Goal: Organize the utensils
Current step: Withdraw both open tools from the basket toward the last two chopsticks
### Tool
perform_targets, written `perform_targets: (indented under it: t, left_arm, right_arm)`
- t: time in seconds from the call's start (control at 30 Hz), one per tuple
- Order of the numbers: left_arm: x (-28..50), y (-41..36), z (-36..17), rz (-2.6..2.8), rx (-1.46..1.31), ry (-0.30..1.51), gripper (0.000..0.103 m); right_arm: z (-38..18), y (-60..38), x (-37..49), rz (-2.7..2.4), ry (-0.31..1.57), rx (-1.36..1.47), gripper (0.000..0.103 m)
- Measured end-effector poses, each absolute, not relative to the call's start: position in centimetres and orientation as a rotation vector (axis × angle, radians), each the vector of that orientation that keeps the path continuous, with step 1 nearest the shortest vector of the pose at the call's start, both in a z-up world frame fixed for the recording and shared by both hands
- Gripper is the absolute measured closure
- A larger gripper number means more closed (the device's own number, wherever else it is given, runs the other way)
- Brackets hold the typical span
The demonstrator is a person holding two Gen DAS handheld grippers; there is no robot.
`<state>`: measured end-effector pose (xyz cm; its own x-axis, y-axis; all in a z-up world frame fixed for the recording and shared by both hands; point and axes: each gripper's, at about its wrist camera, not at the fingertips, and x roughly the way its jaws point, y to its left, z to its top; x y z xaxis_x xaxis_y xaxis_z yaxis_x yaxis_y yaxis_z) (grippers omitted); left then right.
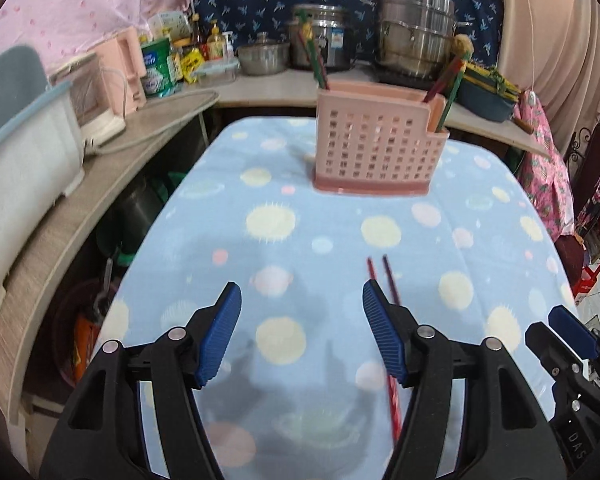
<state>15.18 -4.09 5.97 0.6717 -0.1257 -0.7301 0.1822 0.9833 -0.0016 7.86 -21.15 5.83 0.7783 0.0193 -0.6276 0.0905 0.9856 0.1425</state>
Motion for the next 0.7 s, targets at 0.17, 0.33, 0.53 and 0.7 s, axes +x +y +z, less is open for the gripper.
perform_targets:
  t: [0.17, 0.33, 0.53, 0.7]
  left_arm:
    - [13.3, -3.6, 3.2, -0.156, 0.084, 0.856, 0.043]
    - [11.7, -3.5, 1.7, -0.16, 0.093, 0.885, 0.043]
    - [10.5, -3.4, 0.8, -0.175, 0.099, 0.899, 0.043]
    - [9.9, -3.5, 0.2, -0.18, 0.109, 0.916, 0.043]
  right_arm:
    - [2.3, -20.5, 6.1, -0.035, 0.747, 0.177, 0.067]
    - [-0.3, -19.1, 4.5, -0.024, 0.792, 0.166, 0.067]
    - [-2.2, -17.1, 3.6, 0.01, 0.836, 0.158, 0.067]
    - [-3.2, -15.9, 3.4, 0.036, 0.86, 0.153, 0.066]
